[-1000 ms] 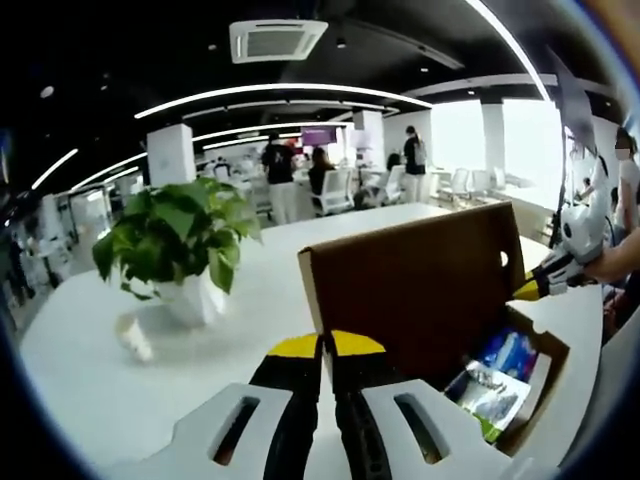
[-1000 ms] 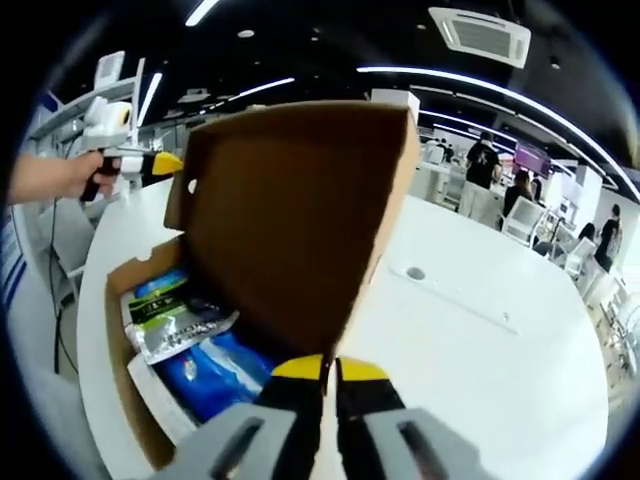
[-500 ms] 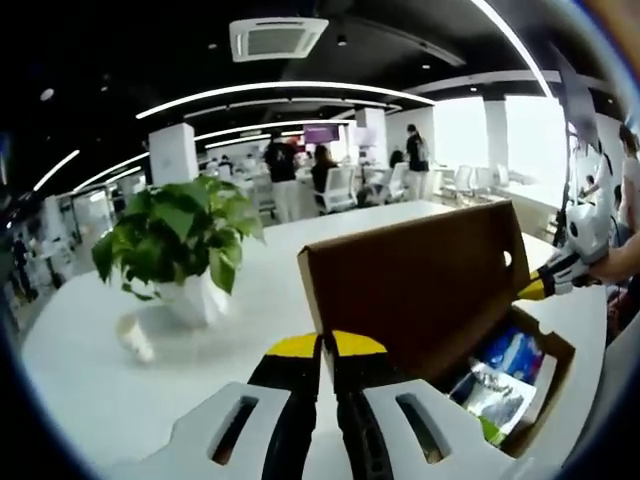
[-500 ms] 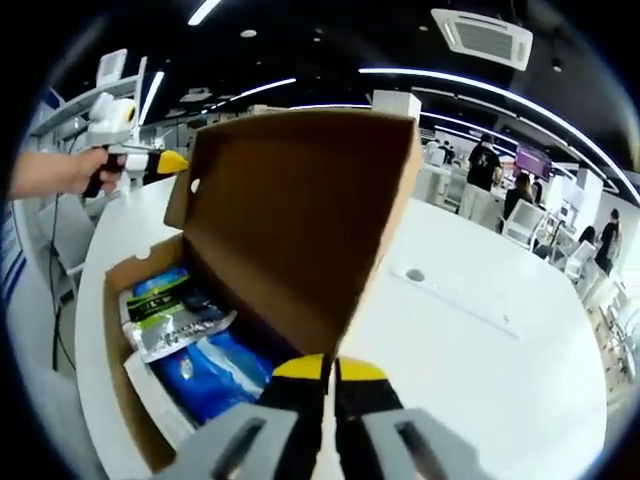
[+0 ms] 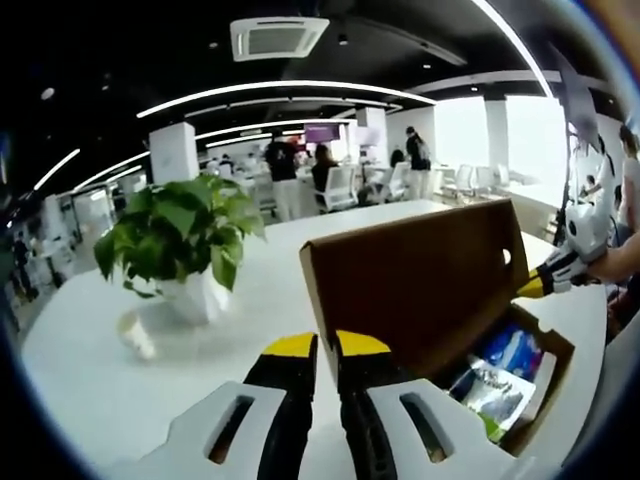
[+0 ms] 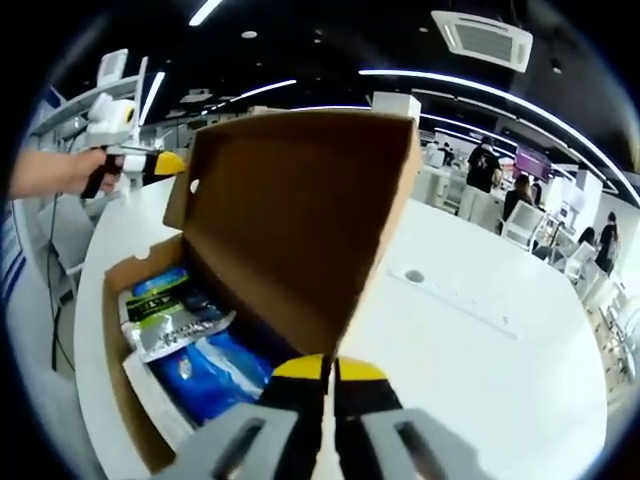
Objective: Operate the shoe box by opening the lid, removing the specified soft item, and placing it in the target area until the item is outside and the box remains undamaged.
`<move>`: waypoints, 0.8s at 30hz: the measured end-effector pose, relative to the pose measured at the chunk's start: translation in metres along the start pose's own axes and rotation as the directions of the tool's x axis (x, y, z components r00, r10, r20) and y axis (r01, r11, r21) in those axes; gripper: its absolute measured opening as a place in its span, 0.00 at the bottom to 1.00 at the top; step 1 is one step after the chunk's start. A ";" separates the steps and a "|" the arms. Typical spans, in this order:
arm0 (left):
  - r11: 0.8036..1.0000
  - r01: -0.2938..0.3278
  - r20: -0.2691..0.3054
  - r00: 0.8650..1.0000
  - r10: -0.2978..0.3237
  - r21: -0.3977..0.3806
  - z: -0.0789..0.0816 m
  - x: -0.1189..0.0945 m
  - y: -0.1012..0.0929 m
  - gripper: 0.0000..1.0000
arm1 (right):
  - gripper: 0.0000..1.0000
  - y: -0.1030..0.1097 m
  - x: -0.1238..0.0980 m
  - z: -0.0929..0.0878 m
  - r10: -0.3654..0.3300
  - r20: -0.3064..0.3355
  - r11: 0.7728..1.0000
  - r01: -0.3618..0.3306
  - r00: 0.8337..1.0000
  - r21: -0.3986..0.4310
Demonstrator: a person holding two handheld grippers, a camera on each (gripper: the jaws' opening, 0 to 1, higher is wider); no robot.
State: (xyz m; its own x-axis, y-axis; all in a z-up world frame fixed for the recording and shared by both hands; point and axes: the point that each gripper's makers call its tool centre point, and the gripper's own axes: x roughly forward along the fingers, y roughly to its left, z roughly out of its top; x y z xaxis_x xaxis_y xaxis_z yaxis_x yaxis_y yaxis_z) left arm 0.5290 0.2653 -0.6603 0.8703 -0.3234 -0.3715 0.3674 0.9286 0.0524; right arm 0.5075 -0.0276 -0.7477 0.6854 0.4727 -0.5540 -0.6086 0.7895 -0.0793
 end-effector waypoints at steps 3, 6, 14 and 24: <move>1.000 -0.001 -0.008 1.000 0.001 -0.004 -0.006 -0.002 0.000 0.07 | 0.00 0.000 0.000 0.000 0.001 0.001 1.000 -0.001 1.000 -0.001; 1.000 -0.002 -0.021 1.000 0.002 -0.011 -0.014 -0.002 0.001 0.07 | 0.00 -0.001 0.001 0.000 0.001 0.000 1.000 -0.001 1.000 -0.001; 0.999 -0.002 -0.054 0.999 0.000 -0.037 -0.036 -0.003 -0.004 0.07 | 0.00 -0.001 0.002 0.001 0.002 -0.003 1.000 -0.002 1.000 -0.002; 0.998 -0.006 -0.111 0.994 -0.001 -0.066 -0.064 -0.004 -0.012 0.06 | 0.00 -0.001 0.002 0.001 0.001 -0.004 1.000 -0.001 1.000 0.007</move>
State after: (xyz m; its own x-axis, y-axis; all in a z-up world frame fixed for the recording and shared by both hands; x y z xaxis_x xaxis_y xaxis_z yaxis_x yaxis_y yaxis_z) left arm 0.5000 0.2667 -0.7193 0.8281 -0.3021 -0.4722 0.3394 0.9406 -0.0066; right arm 0.5099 -0.0267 -0.7476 0.6833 0.4718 -0.5572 -0.6063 0.7919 -0.0730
